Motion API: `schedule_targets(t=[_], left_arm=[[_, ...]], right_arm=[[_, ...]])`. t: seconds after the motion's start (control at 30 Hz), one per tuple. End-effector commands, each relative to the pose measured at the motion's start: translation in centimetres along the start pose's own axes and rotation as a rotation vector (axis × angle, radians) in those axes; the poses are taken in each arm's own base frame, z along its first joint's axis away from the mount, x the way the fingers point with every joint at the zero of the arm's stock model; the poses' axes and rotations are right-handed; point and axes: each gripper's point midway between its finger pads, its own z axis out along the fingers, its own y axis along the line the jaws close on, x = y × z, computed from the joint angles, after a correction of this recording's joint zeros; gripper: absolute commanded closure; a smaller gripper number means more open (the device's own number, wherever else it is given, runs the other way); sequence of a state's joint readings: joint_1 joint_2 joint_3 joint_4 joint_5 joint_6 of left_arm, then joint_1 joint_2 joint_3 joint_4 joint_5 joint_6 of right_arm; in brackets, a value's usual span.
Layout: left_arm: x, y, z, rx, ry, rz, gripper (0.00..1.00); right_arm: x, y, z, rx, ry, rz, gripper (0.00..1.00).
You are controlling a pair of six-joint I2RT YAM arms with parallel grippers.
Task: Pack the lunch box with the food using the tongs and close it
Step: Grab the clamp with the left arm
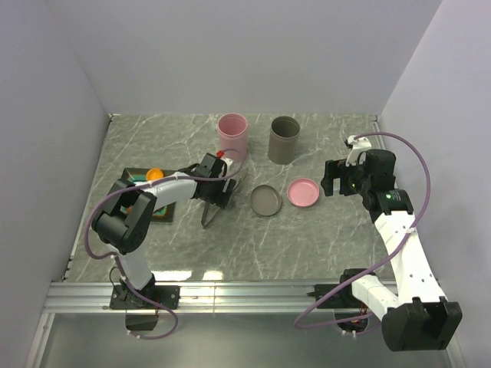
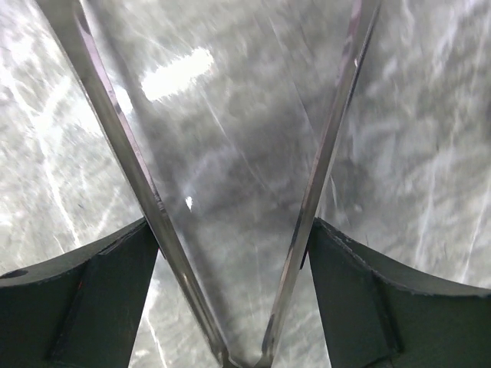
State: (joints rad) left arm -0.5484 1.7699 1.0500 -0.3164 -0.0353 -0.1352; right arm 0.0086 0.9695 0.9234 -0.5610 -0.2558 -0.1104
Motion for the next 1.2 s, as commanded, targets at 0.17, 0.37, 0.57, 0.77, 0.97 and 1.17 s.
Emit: schedule_targets(t=[0.17,0.37,0.57,0.77,0.97,1.17], left_arm=[[1.3,0.5,1.9,-0.037,0.059,-0.078,0.19],[3.2,0.9,2.1,-0.059,0.118,-0.063,0.20],[4.6,1.1,2.3,-0.064,0.170,-0.088,0.18],[5.1,0.5,2.9,-0.025,0.216,-0.074,0.30],[4.2,1.1,1.9,-0.051,0.214,-0.031,0.49],[1.3,0.8,-2.8,-0.011,0.139,0.039,0.56]], right_arm=[[-0.9,-0.1,-0.2,0.005,-0.046,-0.025,0.00],[-0.9,-0.2,-0.3,0.007,-0.049,-0.025,0.00],[-0.9,-0.1,-0.4,0.006,-0.057,-0.020,0.00],[-1.1,-0.1,-0.5,0.009,-0.065,-0.019,0.00],[-1.0,0.0,-0.8,0.009,-0.080,-0.020,0.00],[-1.2,0.5,-1.0,-0.018,-0.095,-0.018,0.00]])
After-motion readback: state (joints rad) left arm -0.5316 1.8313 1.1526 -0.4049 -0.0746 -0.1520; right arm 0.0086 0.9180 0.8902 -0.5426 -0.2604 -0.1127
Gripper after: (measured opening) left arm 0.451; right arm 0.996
